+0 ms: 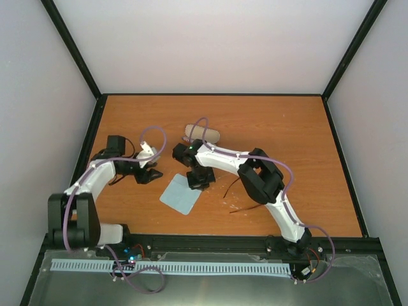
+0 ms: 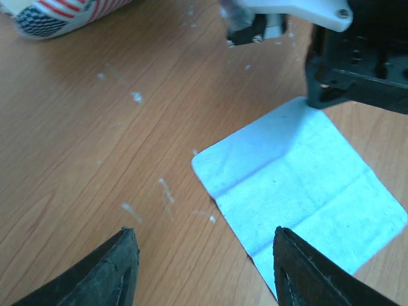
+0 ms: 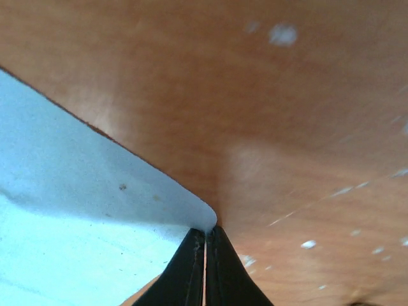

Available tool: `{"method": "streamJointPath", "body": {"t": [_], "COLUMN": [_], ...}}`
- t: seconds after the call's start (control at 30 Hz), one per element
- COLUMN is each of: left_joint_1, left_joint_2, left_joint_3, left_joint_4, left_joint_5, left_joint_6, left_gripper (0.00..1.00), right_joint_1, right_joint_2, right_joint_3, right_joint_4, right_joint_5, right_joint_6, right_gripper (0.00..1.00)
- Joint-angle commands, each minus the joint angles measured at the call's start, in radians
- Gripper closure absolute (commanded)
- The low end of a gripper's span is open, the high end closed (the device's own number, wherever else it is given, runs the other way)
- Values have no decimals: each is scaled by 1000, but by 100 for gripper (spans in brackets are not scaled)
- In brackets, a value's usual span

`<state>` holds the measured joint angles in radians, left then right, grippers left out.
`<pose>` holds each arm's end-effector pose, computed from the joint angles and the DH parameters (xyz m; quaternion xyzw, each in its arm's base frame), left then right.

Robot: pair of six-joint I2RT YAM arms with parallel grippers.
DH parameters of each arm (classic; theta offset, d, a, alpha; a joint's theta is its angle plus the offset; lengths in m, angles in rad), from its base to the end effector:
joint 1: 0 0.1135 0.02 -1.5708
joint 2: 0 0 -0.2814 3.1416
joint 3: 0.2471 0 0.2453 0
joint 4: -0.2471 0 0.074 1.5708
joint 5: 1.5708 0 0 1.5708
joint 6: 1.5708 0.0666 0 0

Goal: Organize the sunglasses
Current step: Adjust the glasses cleaning cloth at the center of the board, then fold the glasses cleaning cloth at the center of the board.

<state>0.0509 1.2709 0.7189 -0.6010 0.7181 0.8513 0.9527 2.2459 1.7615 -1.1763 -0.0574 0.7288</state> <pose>0.2232 -0.0325 0.1952 0.4239 0.8151 -0.2247 0.3246 0.2412 0.3459 0.1356 0.1103 -0.9925 0.0144 0.0513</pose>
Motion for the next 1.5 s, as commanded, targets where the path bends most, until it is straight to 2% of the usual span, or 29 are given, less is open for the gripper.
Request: {"method": "streamJointPath", "body": {"t": [0.0,0.2,0.33,0.47,0.6,0.9,1.2,1.47], "left_joint_1": [-30,-37,-46,-113,-181,-201,-238,-267], "left_joint_2": [151,396,479,504,545,601,622,611], "left_joint_3": [121,301,360,365,384,401,424,389], "left_joint_4": [-79,-178,-195,-119,-38,72,0,-35], "left_joint_5": [124,127,123,69,17,-109,-72,-52], "left_joint_6": [108,185,209,154,83,25,61,80], "left_gripper": [41,42,43,43,54,62,68,68], "right_joint_1": [-52,-135,-168,-198,-213,-216,-218,-219], "right_joint_2": [-1,-3,-15,-34,-43,-27,-19,-24], "right_joint_3": [-26,-6,-5,-16,-6,32,32,6], "right_joint_4": [48,102,143,190,190,179,173,180], "right_joint_5": [110,116,92,38,23,-16,-10,-5], "right_joint_6": [-125,-227,-286,-327,-353,-351,-355,-352], "right_gripper": [97,97,97,97,97,97,97,97]}}
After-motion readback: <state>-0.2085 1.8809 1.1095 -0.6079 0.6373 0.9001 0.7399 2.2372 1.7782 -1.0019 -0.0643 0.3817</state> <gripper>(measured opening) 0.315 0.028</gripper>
